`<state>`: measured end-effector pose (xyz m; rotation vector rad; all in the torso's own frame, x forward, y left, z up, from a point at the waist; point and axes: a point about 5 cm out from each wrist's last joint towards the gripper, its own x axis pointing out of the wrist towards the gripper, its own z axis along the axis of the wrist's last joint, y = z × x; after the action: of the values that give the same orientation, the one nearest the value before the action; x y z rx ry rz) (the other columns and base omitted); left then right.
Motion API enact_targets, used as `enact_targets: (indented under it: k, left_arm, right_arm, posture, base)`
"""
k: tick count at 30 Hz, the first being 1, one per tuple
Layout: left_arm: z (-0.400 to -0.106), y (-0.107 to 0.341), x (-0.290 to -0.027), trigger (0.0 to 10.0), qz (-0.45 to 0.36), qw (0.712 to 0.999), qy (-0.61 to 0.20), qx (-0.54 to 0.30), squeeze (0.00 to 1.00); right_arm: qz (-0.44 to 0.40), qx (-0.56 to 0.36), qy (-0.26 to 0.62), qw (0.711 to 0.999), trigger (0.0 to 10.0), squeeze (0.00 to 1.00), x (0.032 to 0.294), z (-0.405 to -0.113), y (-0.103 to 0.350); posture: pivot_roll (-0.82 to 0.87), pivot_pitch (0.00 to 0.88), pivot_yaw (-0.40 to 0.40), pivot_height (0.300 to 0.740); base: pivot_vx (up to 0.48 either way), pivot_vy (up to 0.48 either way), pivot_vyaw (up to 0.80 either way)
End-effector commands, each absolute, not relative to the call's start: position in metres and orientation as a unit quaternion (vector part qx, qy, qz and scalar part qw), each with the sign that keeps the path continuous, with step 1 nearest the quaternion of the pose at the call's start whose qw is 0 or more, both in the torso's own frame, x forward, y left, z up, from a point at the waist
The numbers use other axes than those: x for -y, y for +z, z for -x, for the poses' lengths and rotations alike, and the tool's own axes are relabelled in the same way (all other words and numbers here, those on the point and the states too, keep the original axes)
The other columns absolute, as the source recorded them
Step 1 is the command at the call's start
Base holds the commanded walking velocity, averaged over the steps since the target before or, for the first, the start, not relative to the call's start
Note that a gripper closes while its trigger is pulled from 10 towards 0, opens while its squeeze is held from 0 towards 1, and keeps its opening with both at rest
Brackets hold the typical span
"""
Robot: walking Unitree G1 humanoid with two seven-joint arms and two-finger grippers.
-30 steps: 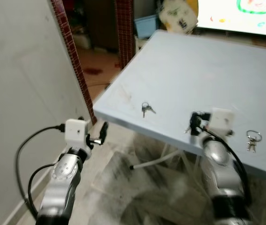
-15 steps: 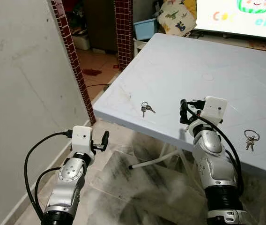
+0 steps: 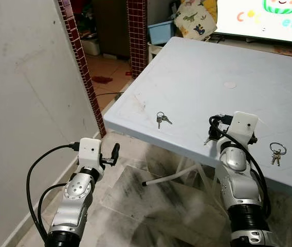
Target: Hang keys on a hook
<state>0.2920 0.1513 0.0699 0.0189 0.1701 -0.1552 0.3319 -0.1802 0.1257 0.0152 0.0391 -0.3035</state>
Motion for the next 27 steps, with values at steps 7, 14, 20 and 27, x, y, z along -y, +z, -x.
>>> enact_targets:
  k: [7, 14, 20, 27]
  left_arm:
    - [-0.291, 0.069, -0.155, 10.0, -0.019, 0.993, -0.079, -0.084, 0.00]
    - [-0.289, 0.068, -0.155, 10.0, -0.021, 0.993, -0.079, -0.085, 0.00]
    - [-0.289, 0.069, -0.154, 10.0, -0.022, 0.993, -0.079, -0.083, 0.00]
    - [-0.288, 0.069, -0.154, 10.0, -0.023, 0.993, -0.081, -0.083, 0.00]
  right_arm:
    - [-0.018, -0.039, -0.135, 0.990, 10.0, 0.00, 0.176, -0.328, 0.110]
    - [-0.003, -0.038, -0.155, 0.987, 10.0, 0.00, 0.183, -0.326, 0.105]
    - [-0.017, -0.030, -0.154, 0.987, 10.0, 0.00, 0.184, -0.327, 0.101]
    - [-0.015, -0.053, -0.134, 0.989, 10.0, 0.00, 0.180, -0.331, 0.095]
  posture:
    - [-0.06, 0.019, 0.063, 0.740]
    - [-0.06, 0.022, 0.063, 0.740]
    - [-0.06, 0.026, 0.065, 0.740]
    - [-0.05, 0.032, 0.069, 0.740]
  base:
    - [0.000, 0.000, 0.00]
    - [0.000, 0.000, 0.00]
    - [0.000, 0.000, 0.00]
    - [0.000, 0.000, 0.00]
